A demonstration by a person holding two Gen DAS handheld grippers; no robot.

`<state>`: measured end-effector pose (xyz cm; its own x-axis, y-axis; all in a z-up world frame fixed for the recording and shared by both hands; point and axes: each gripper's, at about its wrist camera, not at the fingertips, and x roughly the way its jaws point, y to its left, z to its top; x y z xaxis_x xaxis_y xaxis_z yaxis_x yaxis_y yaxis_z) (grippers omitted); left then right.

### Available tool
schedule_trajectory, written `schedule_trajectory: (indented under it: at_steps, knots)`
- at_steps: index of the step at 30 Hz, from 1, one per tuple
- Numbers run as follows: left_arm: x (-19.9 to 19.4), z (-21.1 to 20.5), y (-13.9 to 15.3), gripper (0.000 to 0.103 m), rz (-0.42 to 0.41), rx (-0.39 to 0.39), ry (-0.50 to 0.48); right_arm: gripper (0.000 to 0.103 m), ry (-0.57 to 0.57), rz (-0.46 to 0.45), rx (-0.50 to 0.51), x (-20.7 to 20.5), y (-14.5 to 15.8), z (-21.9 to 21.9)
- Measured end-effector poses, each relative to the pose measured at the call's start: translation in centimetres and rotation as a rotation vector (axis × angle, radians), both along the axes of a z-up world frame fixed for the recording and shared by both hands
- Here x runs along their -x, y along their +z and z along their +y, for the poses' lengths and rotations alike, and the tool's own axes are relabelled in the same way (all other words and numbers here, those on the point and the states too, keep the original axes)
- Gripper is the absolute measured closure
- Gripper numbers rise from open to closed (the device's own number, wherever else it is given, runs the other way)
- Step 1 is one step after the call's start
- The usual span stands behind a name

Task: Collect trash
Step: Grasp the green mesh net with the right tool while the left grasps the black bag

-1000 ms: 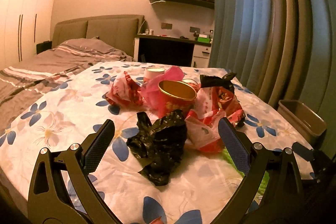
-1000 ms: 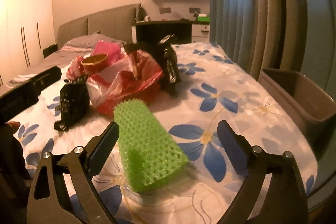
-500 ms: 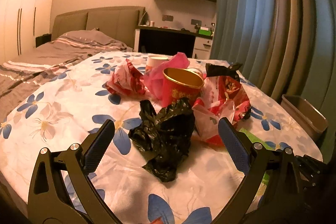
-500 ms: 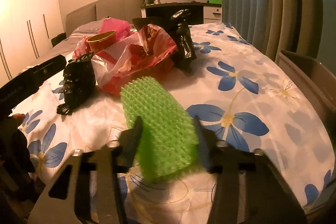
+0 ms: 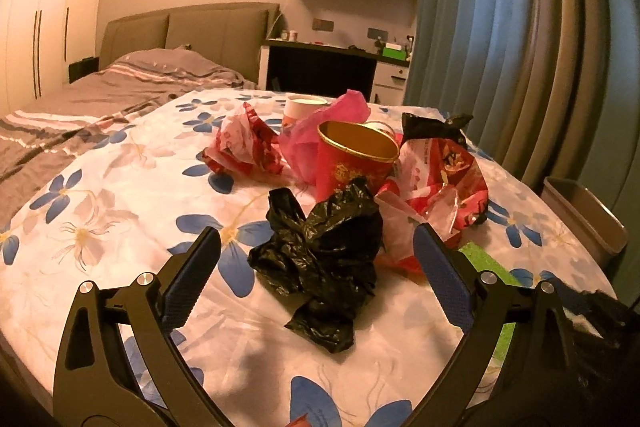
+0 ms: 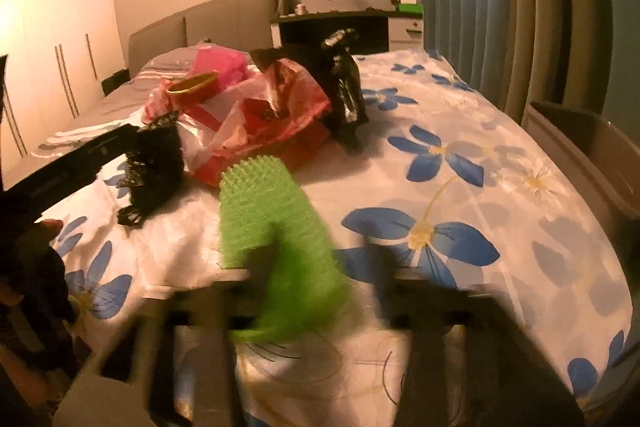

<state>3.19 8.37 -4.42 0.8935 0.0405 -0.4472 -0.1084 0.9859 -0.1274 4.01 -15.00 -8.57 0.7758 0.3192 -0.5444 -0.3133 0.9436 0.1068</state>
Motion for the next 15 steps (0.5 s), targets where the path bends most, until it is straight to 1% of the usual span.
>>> schedule_trajectory:
  at_steps: [2, 7, 10, 11, 13, 14, 15]
  knots:
    - [0.0, 0.1, 0.0, 0.008, -0.002, 0.000, 0.002, 0.046, 0.011, 0.000, 0.000, 0.1, 0.1, 0.2]
    - [0.1, 0.3, 0.0, 0.008, 0.006, -0.001, 0.004, 0.046, 0.041, 0.059, 0.005, -0.6, -0.9, 1.1]
    - [0.1, 0.5, 0.1, 0.008, 0.006, -0.002, 0.006, 0.046, 0.064, 0.060, 0.012, -0.5, -1.0, 1.7]
    - [0.1, 0.5, 0.1, 0.009, 0.008, -0.005, 0.004, 0.048, 0.073, 0.061, 0.014, -0.5, -1.1, 1.9]
    - [0.1, 0.5, 0.0, 0.010, 0.012, -0.003, 0.002, 0.059, 0.093, 0.067, 0.007, -0.5, -1.2, 2.0]
    - [0.1, 0.6, 0.0, 0.011, 0.016, -0.004, 0.000, 0.062, 0.105, 0.066, 0.006, -0.4, -1.2, 2.1]
    - [0.0, 0.7, 0.1, 0.011, 0.019, -0.005, -0.002, 0.071, 0.116, 0.065, 0.006, -0.3, -1.1, 2.3]
